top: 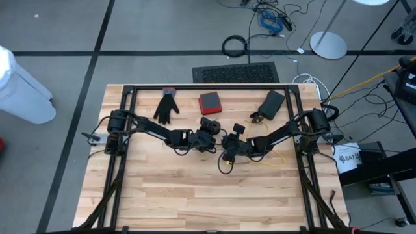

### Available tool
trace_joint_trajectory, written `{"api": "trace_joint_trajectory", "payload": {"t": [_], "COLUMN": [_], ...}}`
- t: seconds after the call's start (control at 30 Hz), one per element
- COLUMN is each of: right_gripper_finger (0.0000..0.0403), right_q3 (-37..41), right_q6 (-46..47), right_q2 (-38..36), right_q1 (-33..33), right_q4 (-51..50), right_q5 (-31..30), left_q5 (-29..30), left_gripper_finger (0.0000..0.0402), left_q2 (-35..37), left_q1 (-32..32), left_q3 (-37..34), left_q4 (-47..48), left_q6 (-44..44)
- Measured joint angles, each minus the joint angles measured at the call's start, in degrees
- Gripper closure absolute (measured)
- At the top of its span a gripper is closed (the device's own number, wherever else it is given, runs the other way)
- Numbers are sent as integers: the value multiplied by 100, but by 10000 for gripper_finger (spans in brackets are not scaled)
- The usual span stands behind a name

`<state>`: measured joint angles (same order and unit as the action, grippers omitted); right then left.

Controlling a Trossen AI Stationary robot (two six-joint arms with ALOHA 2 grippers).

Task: Coil cords
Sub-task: Coil the red wire onto the spool, then return to Home Position

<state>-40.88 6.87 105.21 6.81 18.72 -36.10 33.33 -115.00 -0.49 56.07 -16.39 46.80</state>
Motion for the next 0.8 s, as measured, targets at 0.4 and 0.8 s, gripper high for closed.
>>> {"api": "trace_joint_trajectory", "payload": {"t": [0.4, 0.8], "right_gripper_finger": [339, 339], "right_q3": [2, 2], "right_q6": [91, 76], "right_q2": [0, 0], "right_q1": [76, 147], "right_q4": [-81, -103], "right_q5": [-169, -294], "left_q5": [-241, 391], "left_gripper_finger": [264, 214], "left_q2": [0, 159], "left_q1": [-138, -495], "left_q3": [-11, -32], "left_q4": [262, 387], "left_q6": [-360, -711]}}
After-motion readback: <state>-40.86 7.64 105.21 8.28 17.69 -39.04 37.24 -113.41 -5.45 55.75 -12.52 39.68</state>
